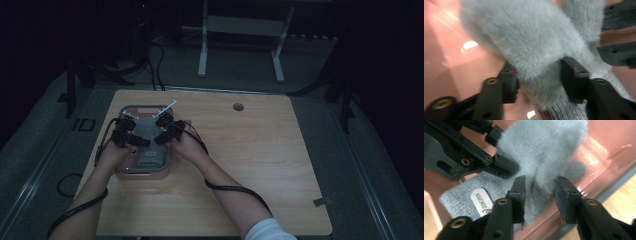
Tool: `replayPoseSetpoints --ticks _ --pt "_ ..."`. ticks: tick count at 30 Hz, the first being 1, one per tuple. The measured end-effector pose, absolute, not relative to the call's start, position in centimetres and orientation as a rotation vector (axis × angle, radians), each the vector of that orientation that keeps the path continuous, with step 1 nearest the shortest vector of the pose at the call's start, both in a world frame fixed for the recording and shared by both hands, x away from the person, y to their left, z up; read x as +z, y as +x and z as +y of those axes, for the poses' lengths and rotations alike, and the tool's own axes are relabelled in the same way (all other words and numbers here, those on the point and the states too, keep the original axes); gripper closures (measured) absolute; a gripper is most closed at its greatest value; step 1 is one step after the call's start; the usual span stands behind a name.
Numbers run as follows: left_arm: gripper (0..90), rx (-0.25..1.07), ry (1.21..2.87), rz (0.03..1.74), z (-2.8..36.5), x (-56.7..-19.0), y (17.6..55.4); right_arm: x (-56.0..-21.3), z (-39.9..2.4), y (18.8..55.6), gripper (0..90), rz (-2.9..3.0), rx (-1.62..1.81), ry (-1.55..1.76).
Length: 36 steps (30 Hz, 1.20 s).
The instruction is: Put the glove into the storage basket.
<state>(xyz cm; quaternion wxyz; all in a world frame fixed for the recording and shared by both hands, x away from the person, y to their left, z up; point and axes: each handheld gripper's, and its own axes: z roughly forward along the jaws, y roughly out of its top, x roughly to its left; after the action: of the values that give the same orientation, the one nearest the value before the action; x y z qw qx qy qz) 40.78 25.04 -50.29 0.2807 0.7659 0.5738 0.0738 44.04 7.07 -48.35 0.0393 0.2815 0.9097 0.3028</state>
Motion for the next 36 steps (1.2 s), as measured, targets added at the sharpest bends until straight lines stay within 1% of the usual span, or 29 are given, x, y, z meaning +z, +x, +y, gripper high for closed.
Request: replayPoseSetpoints --ticks 2,4,6,7,9,10,11,12,13,14,15,16,18,26,29,32,36 --pt "42.6 0.234 2.022 1.523 25.4 -49.7 40.4 -47.7 6.6 44.1 54.8 2.786 0.98 0.858" --pt "37.8 0.26 1.985 1.497 25.7 -49.1 39.9 -47.2 6.1 44.0 52.8 2.777 1.022 0.828" --pt "32.7 0.265 1.967 1.464 26.0 -48.5 39.3 -46.7 5.7 43.9 46.2 2.785 1.059 0.797" --pt "29.4 0.26 1.95 1.444 26.1 -48.2 39.0 -46.4 5.6 43.7 44.6 2.785 1.065 0.775" --pt "27.5 0.247 1.933 1.417 26.3 -47.8 38.3 -46.0 5.3 43.5 37.4 2.784 1.088 0.766" --pt "25.8 0.247 1.933 1.417 26.3 -47.8 38.3 -46.0 5.3 43.5 37.4 2.784 1.088 0.766" --pt "25.8 0.249 1.929 1.402 26.4 -47.7 37.9 -45.8 5.2 43.4 34.9 2.785 1.102 0.761" --pt "25.1 0.272 1.919 1.386 26.5 -47.5 37.2 -45.5 5.0 43.2 28.3 2.792 1.121 0.742" --pt "23.9 0.284 1.909 1.381 26.6 -47.5 36.8 -45.4 4.9 43.0 26.0 2.802 1.13 0.727" --pt "19.8 0.298 1.896 1.373 26.6 -47.5 36.5 -45.4 4.9 42.9 22.6 2.824 1.136 0.707" --pt "17.6 0.312 1.888 1.364 26.6 -47.5 36.1 -45.4 4.8 42.8 21.4 2.831 1.133 0.696" --pt "17.6 0.312 1.888 1.364 26.6 -47.5 36.1 -45.5 4.8 42.7 21.4 2.834 1.136 0.686" --pt "16.5 0.323 1.885 1.332 26.6 -47.5 35.0 -45.6 4.6 42.4 18.1 2.841 1.145 0.653" --pt "16.4 0.31 1.893 1.296 26.5 -47.6 33.3 -46.2 4.4 41.7 18.0 2.822 1.137 0.569" --pt "16.4 0.322 1.869 1.26 26.5 -47.6 32.3 -46.2 4.2 41.4 18.0 2.822 1.152 0.553" --pt "16.4 0.301 1.84 1.237 26.5 -47.7 31.5 -46.4 3.8 40.9 18.0 2.824 1.155 0.524" --pt "16.4 0.301 1.851 1.204 26.1 -47.7 30.4 -46.6 3.2 40.4 18.0 2.825 1.163 0.516"
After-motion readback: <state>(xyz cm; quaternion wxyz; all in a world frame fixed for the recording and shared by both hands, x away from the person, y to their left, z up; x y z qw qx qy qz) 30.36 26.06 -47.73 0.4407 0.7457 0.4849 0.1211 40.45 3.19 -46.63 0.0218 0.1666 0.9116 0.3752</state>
